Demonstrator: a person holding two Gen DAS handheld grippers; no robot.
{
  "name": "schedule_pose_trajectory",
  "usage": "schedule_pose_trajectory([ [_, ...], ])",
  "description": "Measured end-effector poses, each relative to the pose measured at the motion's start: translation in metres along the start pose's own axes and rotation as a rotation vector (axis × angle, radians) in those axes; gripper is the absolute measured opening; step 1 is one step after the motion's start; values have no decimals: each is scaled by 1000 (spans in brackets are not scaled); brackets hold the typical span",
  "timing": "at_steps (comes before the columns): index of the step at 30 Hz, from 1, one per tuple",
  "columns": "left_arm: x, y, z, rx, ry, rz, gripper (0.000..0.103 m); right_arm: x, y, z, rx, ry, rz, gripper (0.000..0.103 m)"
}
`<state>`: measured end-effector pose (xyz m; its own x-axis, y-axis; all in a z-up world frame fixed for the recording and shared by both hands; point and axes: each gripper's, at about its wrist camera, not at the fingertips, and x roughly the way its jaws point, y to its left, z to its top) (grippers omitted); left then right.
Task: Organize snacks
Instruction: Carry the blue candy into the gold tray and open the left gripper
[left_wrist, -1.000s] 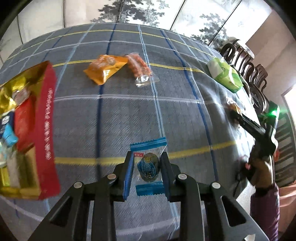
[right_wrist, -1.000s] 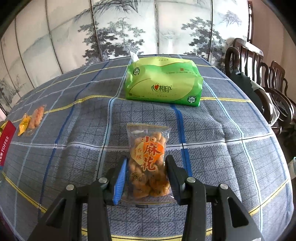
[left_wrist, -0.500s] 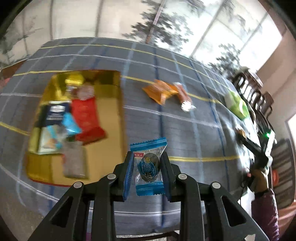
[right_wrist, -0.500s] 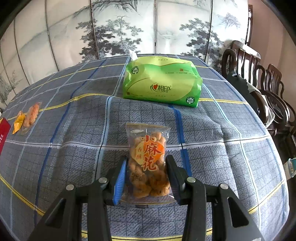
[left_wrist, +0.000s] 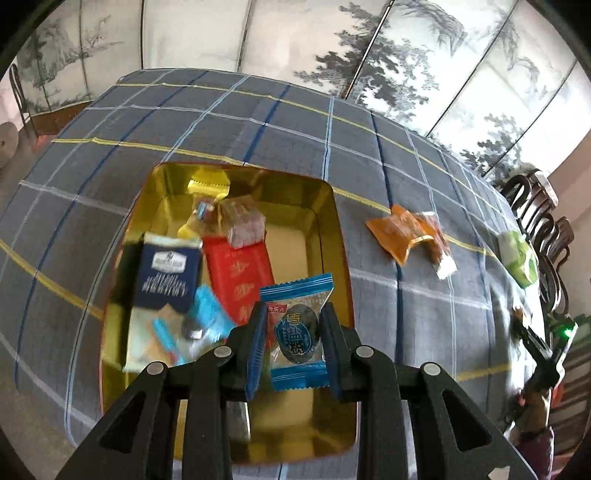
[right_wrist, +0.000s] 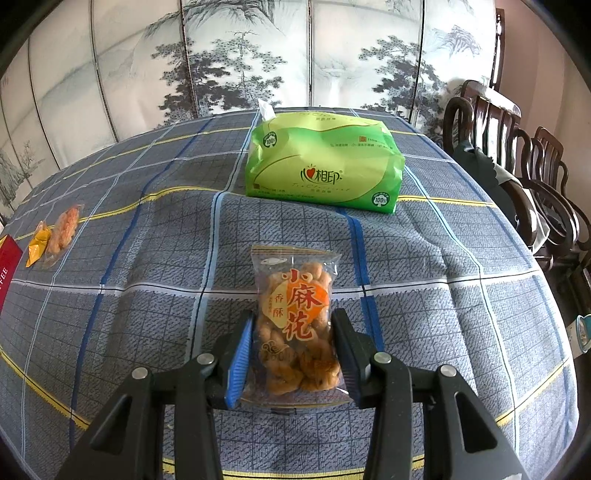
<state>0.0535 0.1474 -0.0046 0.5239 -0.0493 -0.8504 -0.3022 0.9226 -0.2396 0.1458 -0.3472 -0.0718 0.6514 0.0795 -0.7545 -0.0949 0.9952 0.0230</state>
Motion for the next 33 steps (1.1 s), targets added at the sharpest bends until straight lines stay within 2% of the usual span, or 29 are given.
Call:
schedule_pose_trajectory([
  [3, 11, -4, 10, 17, -7, 35, 25, 0, 0, 0, 0, 0, 0, 44],
  [14, 45, -10, 38, 15, 7, 76, 25, 0, 0, 0, 1, 0, 0, 44],
  [33, 83, -13, 56, 28, 51, 130, 26, 0, 0, 0, 1, 0, 0, 44],
])
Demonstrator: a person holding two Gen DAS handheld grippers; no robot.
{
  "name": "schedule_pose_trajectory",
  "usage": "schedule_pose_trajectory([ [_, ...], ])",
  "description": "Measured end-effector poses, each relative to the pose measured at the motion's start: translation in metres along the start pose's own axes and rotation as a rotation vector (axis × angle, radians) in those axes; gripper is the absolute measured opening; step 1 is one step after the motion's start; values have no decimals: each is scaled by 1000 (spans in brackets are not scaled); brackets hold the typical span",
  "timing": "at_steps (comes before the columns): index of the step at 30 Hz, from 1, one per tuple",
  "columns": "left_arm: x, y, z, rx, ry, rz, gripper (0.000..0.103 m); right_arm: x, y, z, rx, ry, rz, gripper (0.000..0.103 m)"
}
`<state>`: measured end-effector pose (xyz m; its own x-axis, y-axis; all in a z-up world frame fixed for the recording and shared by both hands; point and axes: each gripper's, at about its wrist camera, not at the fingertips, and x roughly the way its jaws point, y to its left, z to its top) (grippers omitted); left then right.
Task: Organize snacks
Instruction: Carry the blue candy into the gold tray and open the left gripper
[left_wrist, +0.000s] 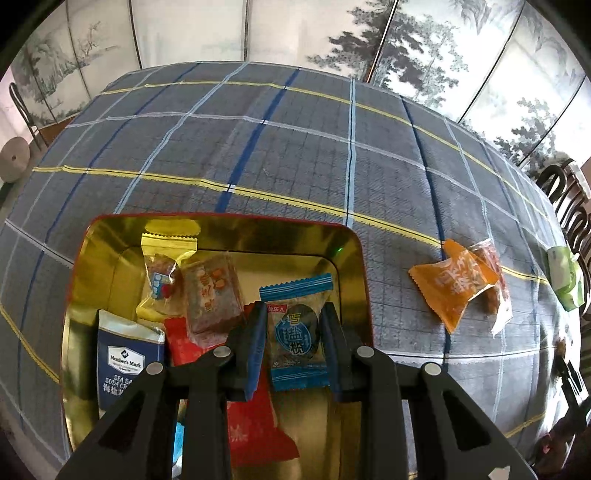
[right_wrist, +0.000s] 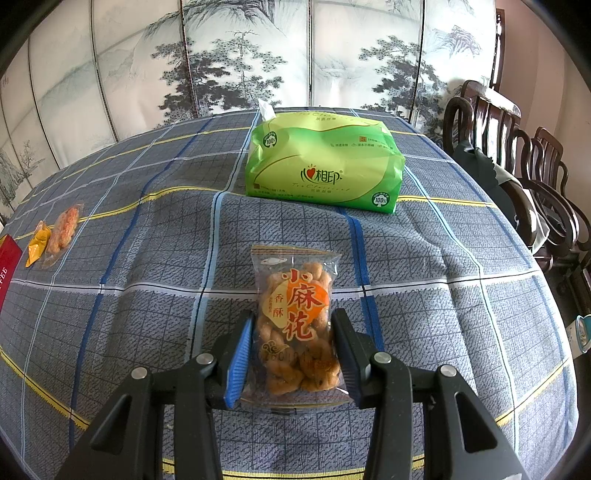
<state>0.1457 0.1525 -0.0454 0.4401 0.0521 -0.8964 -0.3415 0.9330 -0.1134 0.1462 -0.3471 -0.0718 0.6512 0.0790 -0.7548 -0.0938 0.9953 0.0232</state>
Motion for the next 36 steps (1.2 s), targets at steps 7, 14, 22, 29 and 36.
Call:
schedule_pose_trajectory([
  [7, 9, 0, 1, 0, 14, 10, 26, 0, 0, 0, -1, 0, -2, 44],
  [14, 13, -1, 3, 6, 10, 18, 27, 0, 0, 0, 0, 0, -2, 44],
  [22, 8, -4, -1, 25, -6, 34, 35, 0, 0, 0, -1, 0, -1, 44],
  [29, -6, -7, -8, 83, -66, 131, 59, 0, 0, 0, -1, 0, -2, 44],
  [36, -27, -8, -24, 103, -117, 156, 68, 0, -1, 1, -7, 0, -10, 44],
])
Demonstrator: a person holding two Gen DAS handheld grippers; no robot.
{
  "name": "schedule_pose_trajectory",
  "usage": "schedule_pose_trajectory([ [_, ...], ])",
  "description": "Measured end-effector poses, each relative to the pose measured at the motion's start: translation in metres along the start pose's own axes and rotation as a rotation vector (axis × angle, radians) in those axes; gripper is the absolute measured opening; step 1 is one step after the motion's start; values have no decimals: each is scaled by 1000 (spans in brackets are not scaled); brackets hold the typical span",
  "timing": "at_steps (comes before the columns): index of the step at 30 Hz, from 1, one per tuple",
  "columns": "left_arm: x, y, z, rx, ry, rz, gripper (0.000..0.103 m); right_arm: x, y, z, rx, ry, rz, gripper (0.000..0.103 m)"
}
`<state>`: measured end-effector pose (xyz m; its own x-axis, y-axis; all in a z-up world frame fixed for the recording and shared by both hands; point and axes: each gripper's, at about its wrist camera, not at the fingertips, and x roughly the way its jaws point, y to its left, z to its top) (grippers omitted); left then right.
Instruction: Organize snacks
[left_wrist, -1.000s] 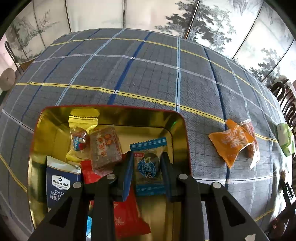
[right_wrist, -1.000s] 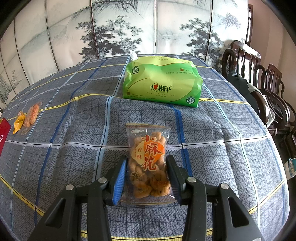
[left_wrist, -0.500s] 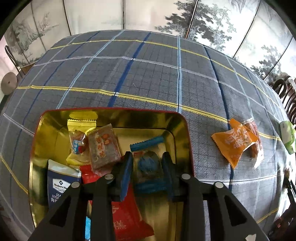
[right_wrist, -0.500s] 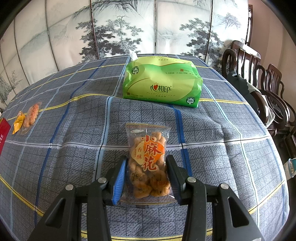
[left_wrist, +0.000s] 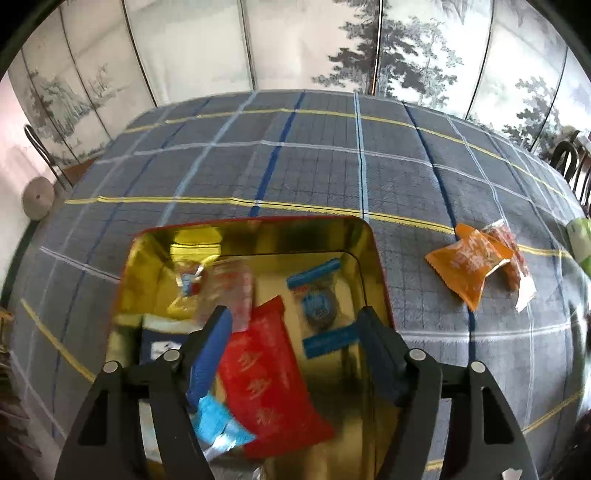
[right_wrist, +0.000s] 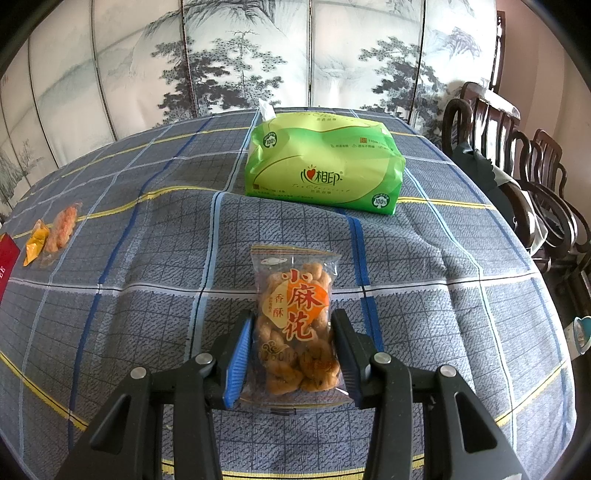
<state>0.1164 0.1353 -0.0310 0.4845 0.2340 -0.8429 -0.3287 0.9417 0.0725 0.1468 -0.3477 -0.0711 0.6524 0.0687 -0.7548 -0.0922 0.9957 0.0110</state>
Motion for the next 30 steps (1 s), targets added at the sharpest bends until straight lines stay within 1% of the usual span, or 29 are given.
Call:
schedule_pose_trajectory([
  [3, -17, 0, -7, 12, -45, 14, 70, 0, -1, 0, 1, 0, 1, 44],
  [5, -30, -1, -12, 26, -74, 25, 75, 0, 0, 0, 0, 0, -1, 43],
  [7, -43, -2, -17, 45, -105, 39, 76, 0, 0, 0, 4, 1, -2, 43],
  [9, -54, -4, -22, 61, -130, 50, 80, -1, 1, 0, 11, 4, -4, 42],
  [12, -66, -5, -30, 75, -151, 54, 81, -5, 4, -3, 30, 8, 19, 40],
  [17, -79, -6, -44, 98, -158, 46, 82, -12, 14, -8, 52, 19, 70, 40],
  [22, -86, -1, -58, 99, -155, 48, 83, -23, 42, -18, 41, 24, 128, 40],
  [26, -92, 18, -70, 62, -147, 43, 84, -35, 67, -21, 38, 16, 196, 40],
  [30, -97, 42, -80, 18, -142, 57, 85, -52, 103, -17, 8, 0, 279, 40],
])
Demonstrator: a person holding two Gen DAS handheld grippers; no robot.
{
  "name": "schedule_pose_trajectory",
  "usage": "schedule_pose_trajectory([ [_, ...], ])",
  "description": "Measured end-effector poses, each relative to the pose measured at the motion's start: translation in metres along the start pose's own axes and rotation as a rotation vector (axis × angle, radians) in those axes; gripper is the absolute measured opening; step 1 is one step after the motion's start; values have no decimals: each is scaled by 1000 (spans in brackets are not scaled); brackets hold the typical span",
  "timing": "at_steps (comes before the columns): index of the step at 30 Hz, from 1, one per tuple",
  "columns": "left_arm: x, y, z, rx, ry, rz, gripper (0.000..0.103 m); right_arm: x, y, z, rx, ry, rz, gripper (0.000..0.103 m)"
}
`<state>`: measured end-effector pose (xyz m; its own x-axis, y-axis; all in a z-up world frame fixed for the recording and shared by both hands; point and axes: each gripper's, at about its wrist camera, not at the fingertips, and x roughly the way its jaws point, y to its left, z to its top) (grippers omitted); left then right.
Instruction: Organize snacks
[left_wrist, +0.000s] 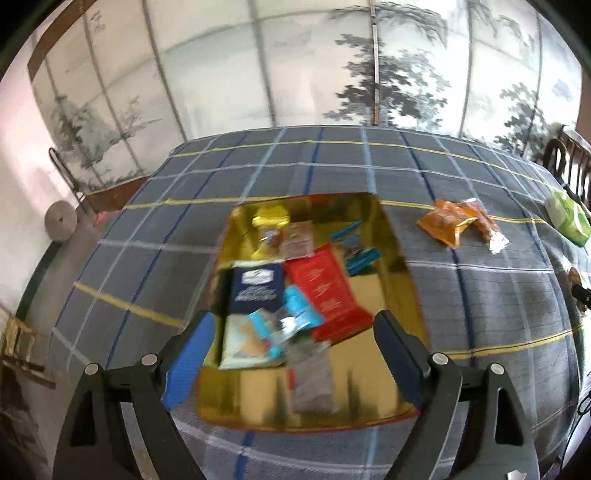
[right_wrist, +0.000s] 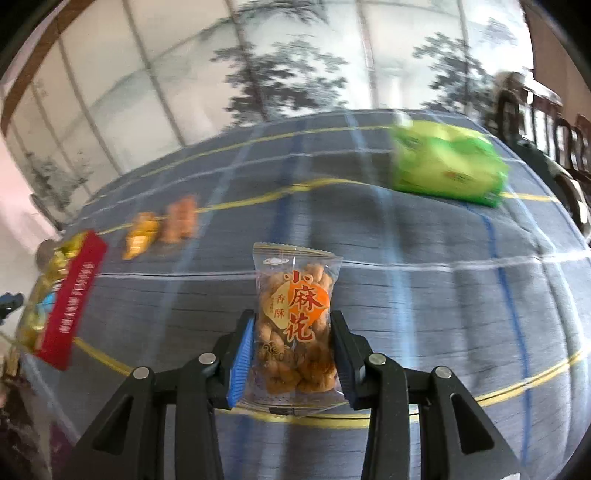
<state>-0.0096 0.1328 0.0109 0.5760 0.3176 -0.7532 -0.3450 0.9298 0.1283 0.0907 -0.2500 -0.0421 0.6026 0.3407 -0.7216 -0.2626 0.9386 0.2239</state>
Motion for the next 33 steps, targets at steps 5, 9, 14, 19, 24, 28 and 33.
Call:
schedule_pose_trajectory([
  [5, 2, 27, -12, -47, 25, 30, 86, -1, 63, 7, -64, 4, 120, 40],
  [9, 4, 40, -21, -71, 46, 36, 86, 1, 112, 9, -117, 25, 212, 40],
  [14, 2, 47, -30, -74, 58, 36, 86, -4, 180, 11, -212, 39, 338, 40],
  [19, -2, 52, -33, -76, 51, 34, 86, 6, 239, 9, -307, 71, 406, 40],
  [24, -3, 61, -38, -87, 53, 28, 88, 24, 285, 1, -371, 118, 453, 40],
  [28, 0, 69, -42, -97, 63, 28, 88, 36, 313, -6, -424, 149, 466, 40],
  [33, 6, 77, -47, -112, 82, 25, 88, 53, 330, -15, -453, 186, 451, 40],
])
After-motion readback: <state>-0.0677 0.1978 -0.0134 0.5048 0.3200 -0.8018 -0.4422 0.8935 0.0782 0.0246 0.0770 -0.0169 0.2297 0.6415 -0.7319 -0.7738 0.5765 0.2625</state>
